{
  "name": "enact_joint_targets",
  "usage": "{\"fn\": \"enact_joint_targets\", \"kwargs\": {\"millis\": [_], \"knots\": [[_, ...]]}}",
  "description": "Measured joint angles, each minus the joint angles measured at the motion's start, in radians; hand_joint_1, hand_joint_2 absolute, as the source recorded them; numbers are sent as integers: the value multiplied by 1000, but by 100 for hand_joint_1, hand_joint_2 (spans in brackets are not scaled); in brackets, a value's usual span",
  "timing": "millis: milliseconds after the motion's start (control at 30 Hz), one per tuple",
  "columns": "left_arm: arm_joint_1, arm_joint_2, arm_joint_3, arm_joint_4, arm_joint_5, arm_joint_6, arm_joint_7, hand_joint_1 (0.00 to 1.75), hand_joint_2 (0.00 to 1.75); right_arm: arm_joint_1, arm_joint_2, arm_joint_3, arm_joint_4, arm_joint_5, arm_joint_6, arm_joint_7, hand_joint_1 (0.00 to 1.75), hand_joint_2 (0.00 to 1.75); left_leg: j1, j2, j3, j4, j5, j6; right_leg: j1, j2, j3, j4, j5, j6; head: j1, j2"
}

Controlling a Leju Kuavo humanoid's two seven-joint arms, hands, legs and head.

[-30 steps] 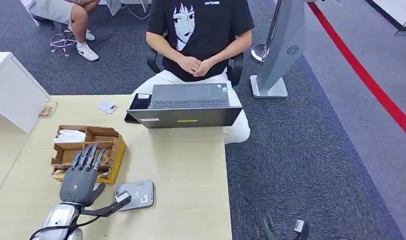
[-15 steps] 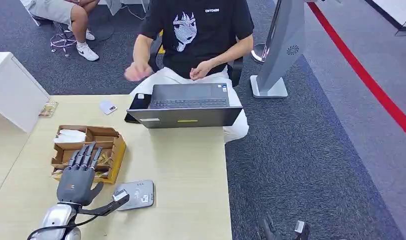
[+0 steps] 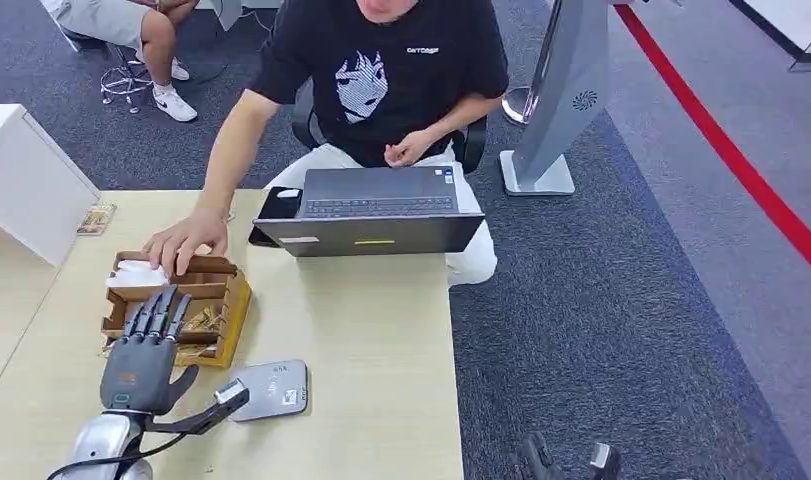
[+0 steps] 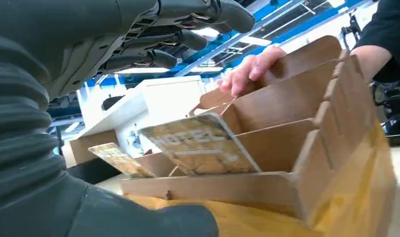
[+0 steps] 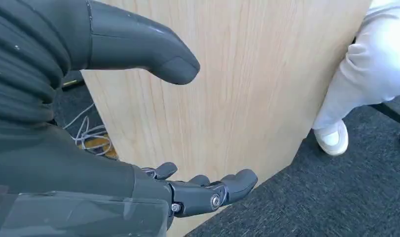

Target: Pass the card to the sensor for recognition and then transmit it.

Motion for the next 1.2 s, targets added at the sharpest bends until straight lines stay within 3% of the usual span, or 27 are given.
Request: {"fn": "enact_joint_targets", "kwargs": {"millis": [533, 800, 967, 1200], "knots": [[14, -1, 28, -17, 12, 10, -27, 175, 175, 2, -2, -1, 0, -10, 3, -6, 0, 175, 0, 0, 0, 0, 0, 0, 0, 0, 0, 0, 0, 0, 0, 0], [13, -11, 56, -148, 29, 56, -31, 175, 175, 3, -2, -1, 0, -8, 3, -5, 0, 175, 0, 0, 0, 0, 0, 0, 0, 0, 0, 0, 0, 0, 0, 0], [-32, -12, 93, -229, 81, 28, -59, 175, 175, 1, -2, -1, 0, 6, -1, 2, 0, 175, 0, 0, 0, 0, 0, 0, 0, 0, 0, 0, 0, 0, 0, 0], [-111, -14, 135, -227, 132, -29, -84, 175, 175, -10, -2, 3, 0, 21, -9, 16, 0, 175, 0, 0, 0, 0, 0, 0, 0, 0, 0, 0, 0, 0, 0, 0]]}}
